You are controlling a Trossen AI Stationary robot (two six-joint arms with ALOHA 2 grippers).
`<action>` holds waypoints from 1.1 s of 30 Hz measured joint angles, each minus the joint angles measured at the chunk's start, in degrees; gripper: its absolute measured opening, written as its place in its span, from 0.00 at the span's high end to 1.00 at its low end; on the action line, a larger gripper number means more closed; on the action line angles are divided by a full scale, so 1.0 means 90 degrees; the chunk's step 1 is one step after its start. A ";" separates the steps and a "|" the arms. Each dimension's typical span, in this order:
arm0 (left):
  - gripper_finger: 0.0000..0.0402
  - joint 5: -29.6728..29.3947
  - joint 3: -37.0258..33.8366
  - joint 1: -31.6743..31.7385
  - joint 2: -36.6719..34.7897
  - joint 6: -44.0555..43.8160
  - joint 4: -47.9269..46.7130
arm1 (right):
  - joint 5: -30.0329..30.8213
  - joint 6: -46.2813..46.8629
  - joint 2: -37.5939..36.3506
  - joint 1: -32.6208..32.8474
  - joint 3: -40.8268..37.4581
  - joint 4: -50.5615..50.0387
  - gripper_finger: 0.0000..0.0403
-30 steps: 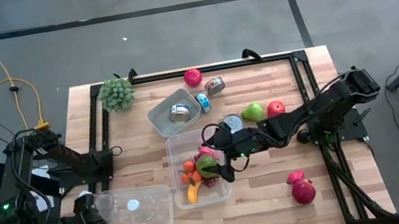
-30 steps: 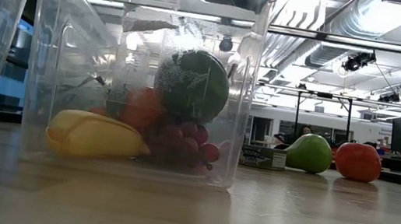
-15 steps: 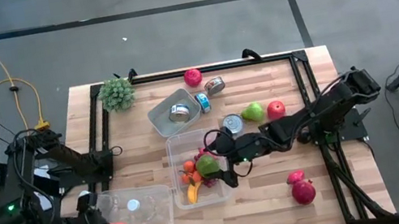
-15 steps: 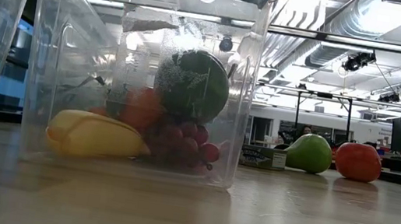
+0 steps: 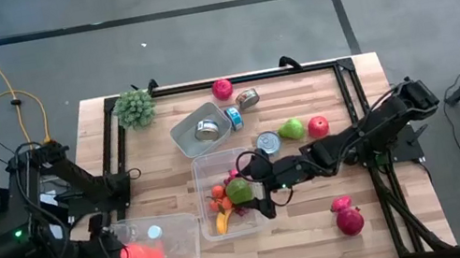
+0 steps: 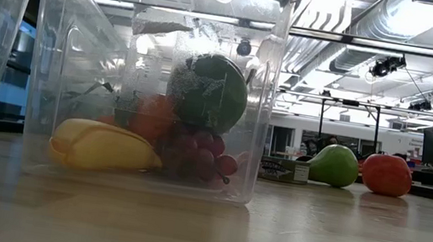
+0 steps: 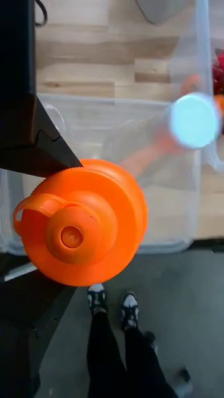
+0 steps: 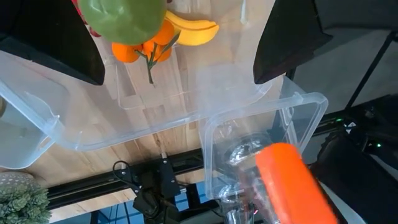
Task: Pick & Place Food Item
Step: Put the orange tumbler into the left transparent bin
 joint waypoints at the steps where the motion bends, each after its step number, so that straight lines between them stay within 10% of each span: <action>1: 0.49 -0.0001 -0.0108 0.0000 -0.0038 -0.0049 -0.0010 | 0.0001 0.0006 0.0000 0.0000 -0.0002 0.0000 0.01; 33: 0.49 0.0390 -0.0260 -0.0002 -0.0082 0.0380 -0.0003 | 0.0008 -0.0012 0.0000 -0.0003 -0.0002 -0.0049 0.01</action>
